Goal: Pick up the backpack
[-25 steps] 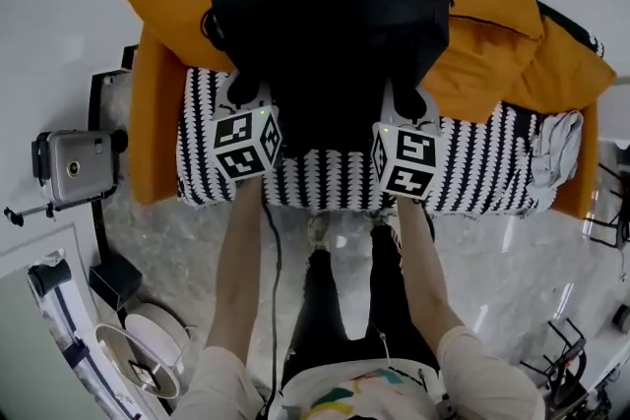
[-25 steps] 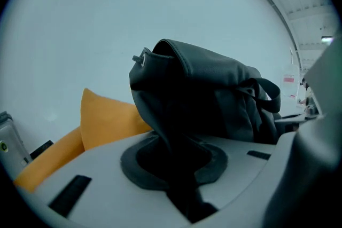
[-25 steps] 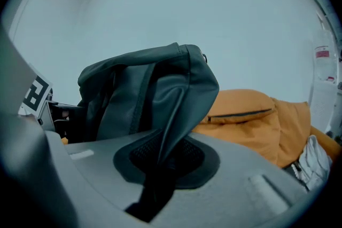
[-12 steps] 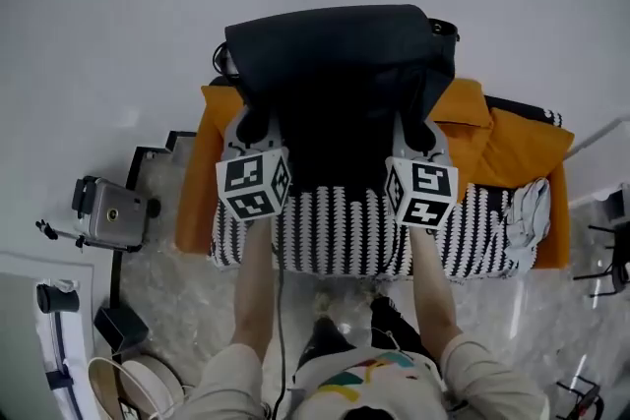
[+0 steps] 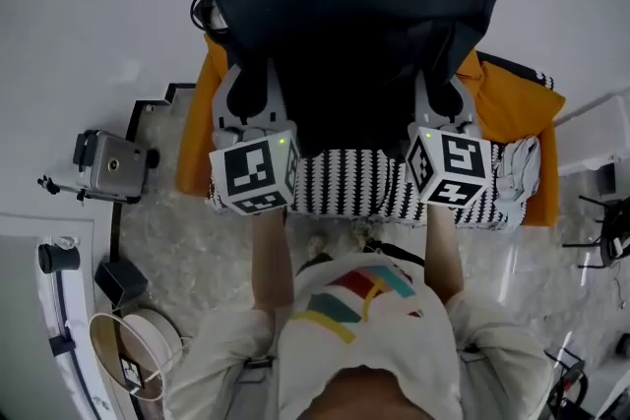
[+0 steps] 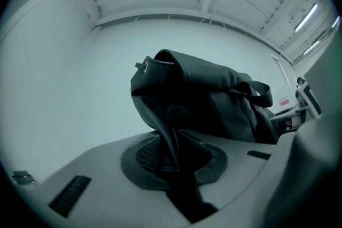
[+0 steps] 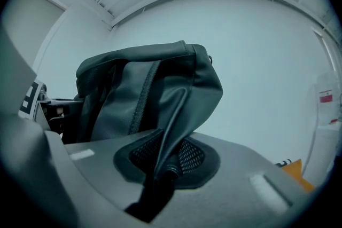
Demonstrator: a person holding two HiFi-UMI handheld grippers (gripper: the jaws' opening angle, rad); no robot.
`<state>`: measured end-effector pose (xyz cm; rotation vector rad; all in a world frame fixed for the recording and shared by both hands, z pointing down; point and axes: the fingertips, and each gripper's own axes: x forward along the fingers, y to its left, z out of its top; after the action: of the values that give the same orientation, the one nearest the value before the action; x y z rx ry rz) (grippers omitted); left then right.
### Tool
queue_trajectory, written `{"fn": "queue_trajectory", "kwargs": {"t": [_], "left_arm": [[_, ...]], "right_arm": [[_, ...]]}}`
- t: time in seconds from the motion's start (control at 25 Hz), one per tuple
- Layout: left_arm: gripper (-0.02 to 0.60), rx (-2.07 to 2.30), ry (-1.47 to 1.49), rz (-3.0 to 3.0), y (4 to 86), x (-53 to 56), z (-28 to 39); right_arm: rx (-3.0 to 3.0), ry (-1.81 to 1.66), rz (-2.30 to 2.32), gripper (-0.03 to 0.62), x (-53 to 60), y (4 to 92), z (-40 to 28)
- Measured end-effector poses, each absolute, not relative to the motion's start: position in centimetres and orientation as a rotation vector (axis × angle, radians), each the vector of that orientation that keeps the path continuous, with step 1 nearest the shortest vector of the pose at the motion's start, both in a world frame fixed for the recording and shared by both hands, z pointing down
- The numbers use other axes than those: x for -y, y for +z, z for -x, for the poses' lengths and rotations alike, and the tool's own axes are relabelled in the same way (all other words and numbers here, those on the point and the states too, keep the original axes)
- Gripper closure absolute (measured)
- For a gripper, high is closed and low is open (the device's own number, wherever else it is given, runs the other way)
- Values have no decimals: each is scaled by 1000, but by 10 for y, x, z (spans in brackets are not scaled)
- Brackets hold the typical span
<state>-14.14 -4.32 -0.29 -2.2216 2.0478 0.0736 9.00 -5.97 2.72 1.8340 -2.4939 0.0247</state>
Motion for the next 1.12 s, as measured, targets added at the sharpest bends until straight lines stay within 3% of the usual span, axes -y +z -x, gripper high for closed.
{"fn": "queue_trajectory", "kwargs": {"t": [0.52,1.12], "left_arm": [[514,-2092,78,2080,-10,-40,130],[513,-2108,92,2058,-6,-49,117]], "right_arm": [[2611,-69,-1804,533,-12,32,-98],[2615,-134,-1803,531,-21,26,-111]]}}
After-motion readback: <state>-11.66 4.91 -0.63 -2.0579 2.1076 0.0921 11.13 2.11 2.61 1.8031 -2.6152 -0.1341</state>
